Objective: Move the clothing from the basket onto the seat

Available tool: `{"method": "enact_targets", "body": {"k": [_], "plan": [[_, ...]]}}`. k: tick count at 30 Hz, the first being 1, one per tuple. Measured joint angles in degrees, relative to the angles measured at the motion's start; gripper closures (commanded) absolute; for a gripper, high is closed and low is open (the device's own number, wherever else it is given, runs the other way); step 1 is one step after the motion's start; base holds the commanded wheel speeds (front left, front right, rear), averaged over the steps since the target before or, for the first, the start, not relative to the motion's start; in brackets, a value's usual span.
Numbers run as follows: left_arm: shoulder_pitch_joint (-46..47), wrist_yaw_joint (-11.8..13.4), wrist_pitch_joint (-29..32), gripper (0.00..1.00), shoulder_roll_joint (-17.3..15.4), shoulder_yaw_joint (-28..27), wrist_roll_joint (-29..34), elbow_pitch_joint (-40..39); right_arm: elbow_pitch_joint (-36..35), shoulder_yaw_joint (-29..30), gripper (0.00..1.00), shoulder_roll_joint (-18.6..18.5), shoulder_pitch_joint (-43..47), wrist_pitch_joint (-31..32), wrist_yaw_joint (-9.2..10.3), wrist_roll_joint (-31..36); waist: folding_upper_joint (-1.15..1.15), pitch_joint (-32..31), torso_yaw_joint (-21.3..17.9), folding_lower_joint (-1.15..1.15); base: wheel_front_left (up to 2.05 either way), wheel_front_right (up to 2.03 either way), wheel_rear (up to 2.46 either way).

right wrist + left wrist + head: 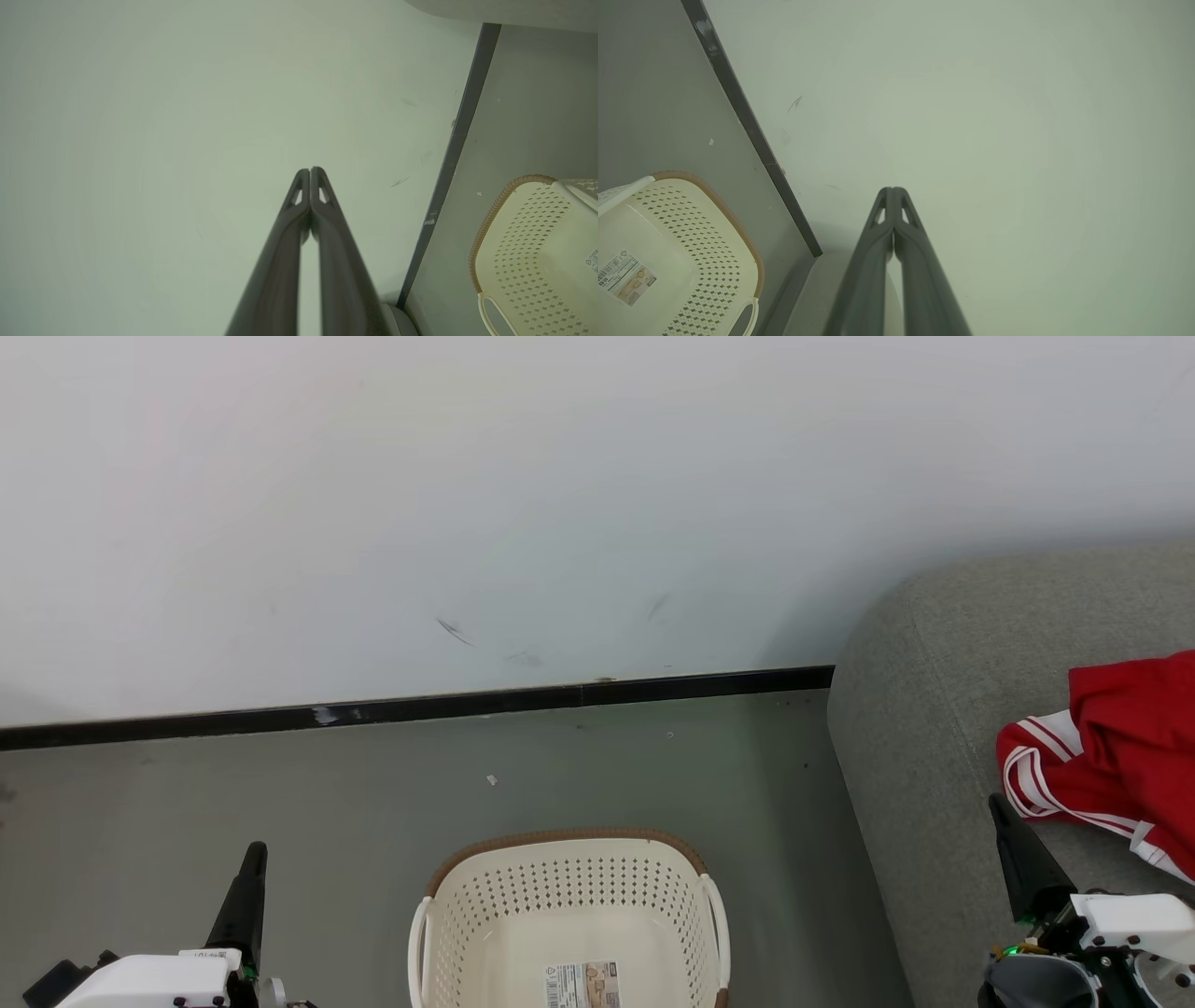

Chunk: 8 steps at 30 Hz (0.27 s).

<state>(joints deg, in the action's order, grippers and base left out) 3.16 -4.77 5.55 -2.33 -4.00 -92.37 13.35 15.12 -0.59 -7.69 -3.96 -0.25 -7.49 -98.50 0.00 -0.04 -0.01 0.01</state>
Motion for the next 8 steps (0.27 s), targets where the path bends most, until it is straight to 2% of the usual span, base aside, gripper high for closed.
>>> {"method": "enact_targets", "body": {"k": [8], "plan": [[0.0,0.0,0.0,1.0,0.0,0.0,0.0,0.0,0.0,0.0,1.0,0.0,0.0,0.0,0.0,0.0,0.0,0.0,0.0,0.0,0.0,0.0,0.0]]}}
